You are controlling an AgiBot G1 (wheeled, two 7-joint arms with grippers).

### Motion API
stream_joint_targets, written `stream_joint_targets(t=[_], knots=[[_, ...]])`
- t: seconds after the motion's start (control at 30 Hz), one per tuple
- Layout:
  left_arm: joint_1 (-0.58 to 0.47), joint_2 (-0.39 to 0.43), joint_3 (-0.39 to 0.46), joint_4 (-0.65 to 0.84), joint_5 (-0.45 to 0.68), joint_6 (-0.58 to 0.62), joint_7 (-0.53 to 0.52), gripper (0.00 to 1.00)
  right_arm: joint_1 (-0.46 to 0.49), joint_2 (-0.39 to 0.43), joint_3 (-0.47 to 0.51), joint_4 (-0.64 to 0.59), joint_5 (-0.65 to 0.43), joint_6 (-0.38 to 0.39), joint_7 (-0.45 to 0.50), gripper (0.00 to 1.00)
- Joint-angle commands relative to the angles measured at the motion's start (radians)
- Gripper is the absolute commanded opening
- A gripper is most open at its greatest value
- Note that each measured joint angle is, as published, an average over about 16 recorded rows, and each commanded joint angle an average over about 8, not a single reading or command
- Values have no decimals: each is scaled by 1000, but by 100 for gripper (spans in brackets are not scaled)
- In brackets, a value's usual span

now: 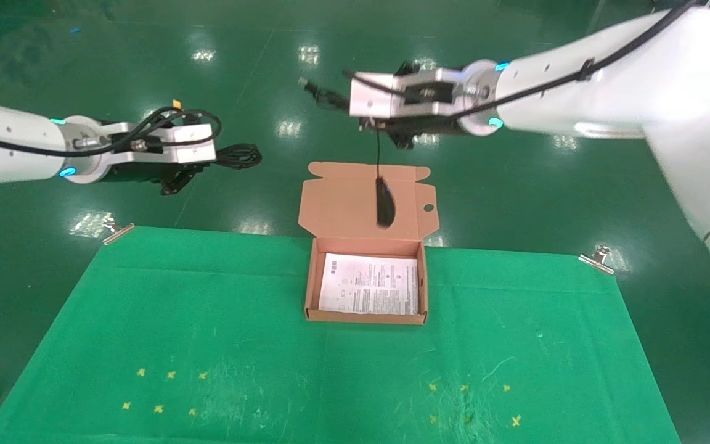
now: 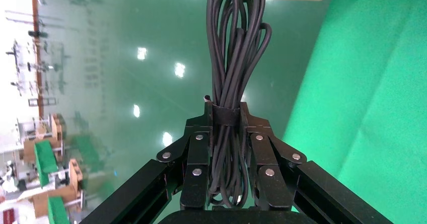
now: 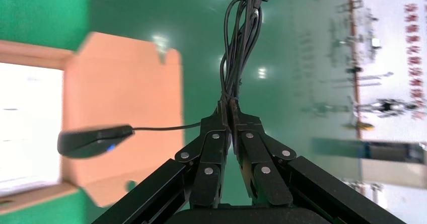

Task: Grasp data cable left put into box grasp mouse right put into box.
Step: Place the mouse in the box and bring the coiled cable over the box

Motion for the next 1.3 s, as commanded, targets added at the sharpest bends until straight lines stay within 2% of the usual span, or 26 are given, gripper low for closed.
stream_joint_targets(t=[0.03,0.23,0.5,0.77,1.03,1.07,1.3], knots=[[6,-15,5,-16,18,9,-25,0,-13,-1,-16,0,13,-7,-7,0],[19,-52,17,-80,85,36,-119,0,-66,-6,-73,49,65,-16,40,0],[35,-72,22,-151,129,56,-194,0,-106,-10,-174,93,114,34,134,0],[44,-80,23,-185,148,63,-225,0,-142,0,-261,17,134,71,206,0],[48,-83,24,-198,155,66,-237,0,-173,-1,-303,-55,150,92,211,0],[48,-84,24,-199,156,67,-238,0,-175,-3,-307,-59,156,96,208,5],[49,-85,24,-203,158,68,-241,0,-179,-6,-331,-75,189,104,191,93]])
